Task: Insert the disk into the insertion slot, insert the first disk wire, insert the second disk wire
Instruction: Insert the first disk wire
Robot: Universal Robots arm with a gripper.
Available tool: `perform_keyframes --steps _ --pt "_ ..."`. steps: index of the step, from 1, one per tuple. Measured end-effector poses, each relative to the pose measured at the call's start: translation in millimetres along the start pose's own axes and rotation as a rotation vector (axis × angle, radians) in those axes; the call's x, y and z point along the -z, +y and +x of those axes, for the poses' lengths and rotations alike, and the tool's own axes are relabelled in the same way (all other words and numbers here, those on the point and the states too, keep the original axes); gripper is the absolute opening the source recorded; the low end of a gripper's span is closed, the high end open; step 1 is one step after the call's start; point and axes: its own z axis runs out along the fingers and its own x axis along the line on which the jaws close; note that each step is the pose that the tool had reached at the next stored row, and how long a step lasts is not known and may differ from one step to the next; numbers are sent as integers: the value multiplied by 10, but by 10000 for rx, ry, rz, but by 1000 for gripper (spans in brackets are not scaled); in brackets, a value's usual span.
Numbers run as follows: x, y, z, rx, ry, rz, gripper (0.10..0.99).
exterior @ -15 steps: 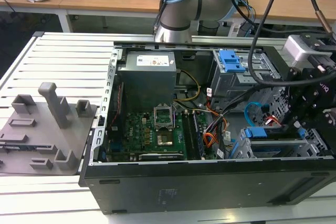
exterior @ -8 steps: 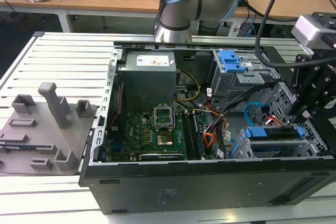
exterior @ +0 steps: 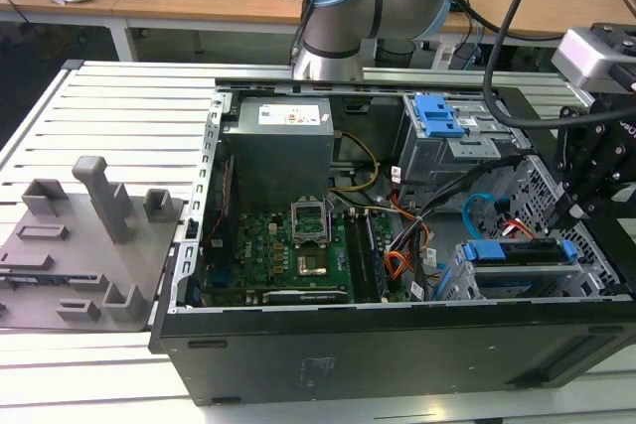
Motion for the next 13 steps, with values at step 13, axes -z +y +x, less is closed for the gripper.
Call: perform_keyframes --steps 13 --pt "-7 164 0 0 0 0 106"
